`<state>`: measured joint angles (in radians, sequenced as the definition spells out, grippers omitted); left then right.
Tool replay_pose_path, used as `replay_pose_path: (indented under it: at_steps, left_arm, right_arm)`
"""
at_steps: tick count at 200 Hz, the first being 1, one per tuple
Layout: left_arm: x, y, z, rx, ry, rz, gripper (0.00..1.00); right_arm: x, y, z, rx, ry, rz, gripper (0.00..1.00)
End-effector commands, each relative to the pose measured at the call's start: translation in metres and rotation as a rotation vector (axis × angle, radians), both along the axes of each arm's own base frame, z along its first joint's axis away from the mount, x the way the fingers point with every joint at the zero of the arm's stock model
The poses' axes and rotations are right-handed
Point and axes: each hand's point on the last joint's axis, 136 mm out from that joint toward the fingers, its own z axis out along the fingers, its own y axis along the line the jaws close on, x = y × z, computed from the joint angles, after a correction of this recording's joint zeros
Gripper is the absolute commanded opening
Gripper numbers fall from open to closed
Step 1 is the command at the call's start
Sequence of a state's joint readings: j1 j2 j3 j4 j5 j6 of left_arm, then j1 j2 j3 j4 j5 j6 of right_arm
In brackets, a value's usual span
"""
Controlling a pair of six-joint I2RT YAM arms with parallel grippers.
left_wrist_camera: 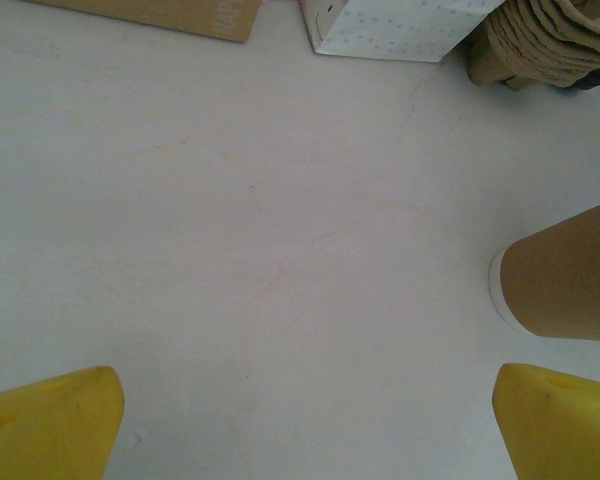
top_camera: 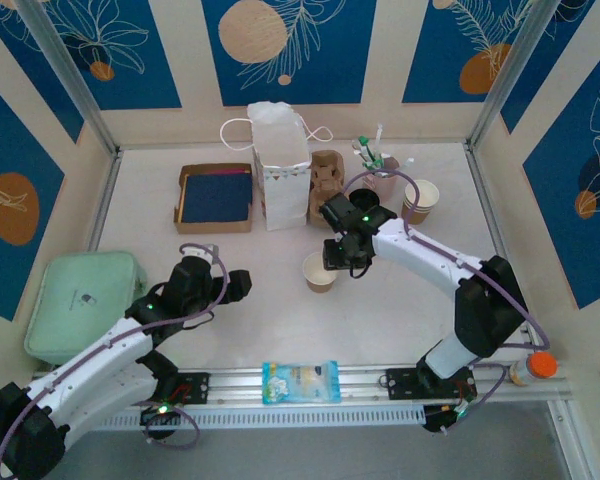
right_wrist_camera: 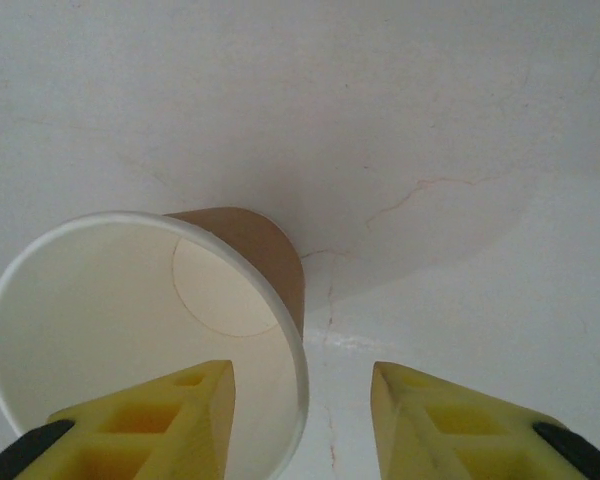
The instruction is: Pack the takeout coffee
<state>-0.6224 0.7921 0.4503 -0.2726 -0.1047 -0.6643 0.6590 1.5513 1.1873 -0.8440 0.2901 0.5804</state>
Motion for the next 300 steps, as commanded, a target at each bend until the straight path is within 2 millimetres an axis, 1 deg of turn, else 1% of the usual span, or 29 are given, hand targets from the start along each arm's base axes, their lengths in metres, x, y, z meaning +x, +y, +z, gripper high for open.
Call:
replay_pose_path:
  at_steps: [1,31,52,82,94,115,128,143,160,185,234,253,300]
  left_arm:
    - [-0.001,-0.004,0.004,-0.003,-0.015,-0.019,0.95]
    - [-0.001,-0.003,0.006,-0.004,-0.018,-0.017,0.95]
    - [-0.002,-0.002,0.008,-0.006,-0.023,-0.017,0.95]
    - [-0.003,-0.001,0.008,-0.006,-0.022,-0.015,0.95]
    - [-0.003,-0.001,0.007,-0.008,-0.019,-0.014,0.95]
    - [-0.003,-0.002,0.007,-0.009,-0.017,-0.014,0.95]
    - [-0.002,-0.003,0.006,-0.010,-0.016,-0.015,0.95]
    - [0.000,-0.004,0.007,-0.007,-0.014,-0.017,0.95]
    - [0.001,-0.006,0.008,-0.007,-0.015,-0.019,0.95]
    - [0.002,-0.006,0.008,-0.006,-0.016,-0.020,0.95]
    - [0.002,-0.003,0.006,0.009,-0.017,-0.014,0.95]
    - [0.002,-0.003,0.004,0.018,-0.016,-0.015,0.95]
    - [0.000,0.001,-0.002,0.040,-0.013,-0.013,0.95]
  right_arm:
    - [0.005,-0.011,0.024,-0.006,-0.044,-0.018,0.42]
    - [0.018,-0.023,0.044,0.005,-0.088,-0.063,0.42]
    - [0.030,-0.038,0.054,0.036,-0.101,-0.131,0.42]
    - [0.054,-0.060,0.072,0.181,-0.137,-0.275,0.42]
    - [0.064,-0.070,0.078,0.213,-0.159,-0.330,0.42]
    - [0.081,-0.086,0.081,0.239,-0.177,-0.423,0.42]
    - [0.092,-0.093,0.076,0.256,-0.158,-0.483,0.42]
    - [0.105,-0.096,0.069,0.271,-0.123,-0.537,0.41]
    - [0.119,-0.097,0.059,0.275,-0.097,-0.584,0.40]
    - [0.139,-0.097,0.050,0.265,-0.083,-0.629,0.41]
    - [0.156,-0.101,0.026,0.215,-0.046,-0.728,0.40]
    - [0.162,-0.100,0.017,0.210,-0.035,-0.744,0.40]
    - [0.169,-0.098,0.002,0.191,-0.021,-0.787,0.38]
